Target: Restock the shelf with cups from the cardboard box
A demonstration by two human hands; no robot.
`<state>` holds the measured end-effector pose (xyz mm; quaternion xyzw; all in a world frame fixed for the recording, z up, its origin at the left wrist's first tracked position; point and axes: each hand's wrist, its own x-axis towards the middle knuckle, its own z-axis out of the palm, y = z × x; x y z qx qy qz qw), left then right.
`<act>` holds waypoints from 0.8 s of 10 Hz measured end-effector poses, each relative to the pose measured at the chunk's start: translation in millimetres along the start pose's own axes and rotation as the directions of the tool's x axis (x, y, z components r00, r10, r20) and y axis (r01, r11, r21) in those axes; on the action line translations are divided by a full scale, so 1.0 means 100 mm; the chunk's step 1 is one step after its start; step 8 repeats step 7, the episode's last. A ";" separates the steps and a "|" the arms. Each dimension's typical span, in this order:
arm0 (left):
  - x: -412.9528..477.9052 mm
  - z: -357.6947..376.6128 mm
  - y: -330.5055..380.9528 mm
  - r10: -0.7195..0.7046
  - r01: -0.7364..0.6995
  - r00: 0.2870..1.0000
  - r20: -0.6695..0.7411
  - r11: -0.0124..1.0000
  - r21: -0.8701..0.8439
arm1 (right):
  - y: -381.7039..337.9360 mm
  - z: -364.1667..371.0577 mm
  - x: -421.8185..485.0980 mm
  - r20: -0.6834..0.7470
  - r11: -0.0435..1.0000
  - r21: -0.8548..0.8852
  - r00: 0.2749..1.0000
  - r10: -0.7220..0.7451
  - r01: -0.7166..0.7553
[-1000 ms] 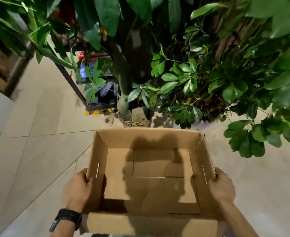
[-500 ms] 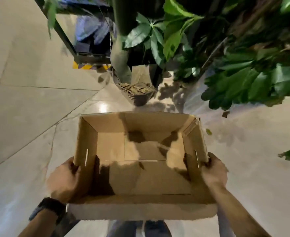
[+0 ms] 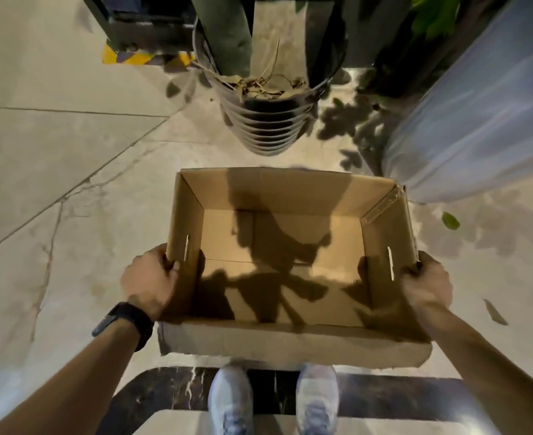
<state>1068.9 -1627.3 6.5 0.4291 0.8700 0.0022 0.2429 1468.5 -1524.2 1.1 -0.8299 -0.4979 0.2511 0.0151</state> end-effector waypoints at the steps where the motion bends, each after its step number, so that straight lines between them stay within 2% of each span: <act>1: 0.17 0.25 0.00 -0.026 0.025 0.999 -0.019 1.000 -0.018 | 0.07 0.29 0.17 0.002 1.000 -0.008 1.000 -0.023 0.023; 4: 0.32 0.68 -0.02 -0.034 0.028 0.997 -0.075 0.996 -0.088 | 0.24 0.69 0.39 -0.012 0.998 0.053 0.999 -0.032 0.033; 5: 0.33 0.71 -0.03 -0.044 0.039 0.995 -0.094 0.998 -0.058 | 0.24 0.73 0.38 -0.027 0.999 0.034 0.999 -0.035 0.035; 6: 0.31 0.68 0.01 -0.035 0.035 0.999 -0.014 0.999 -0.025 | 0.23 0.67 0.35 0.037 0.999 0.008 0.998 -0.042 0.041; 7: 0.40 0.59 0.05 -0.097 0.099 0.980 0.175 0.995 -0.003 | 0.16 0.54 0.38 0.175 0.998 0.063 0.984 -0.030 0.020; 8: 0.40 0.59 0.05 -0.097 0.099 0.980 0.175 0.995 -0.003 | 0.16 0.54 0.38 0.175 0.998 0.063 0.984 -0.030 0.020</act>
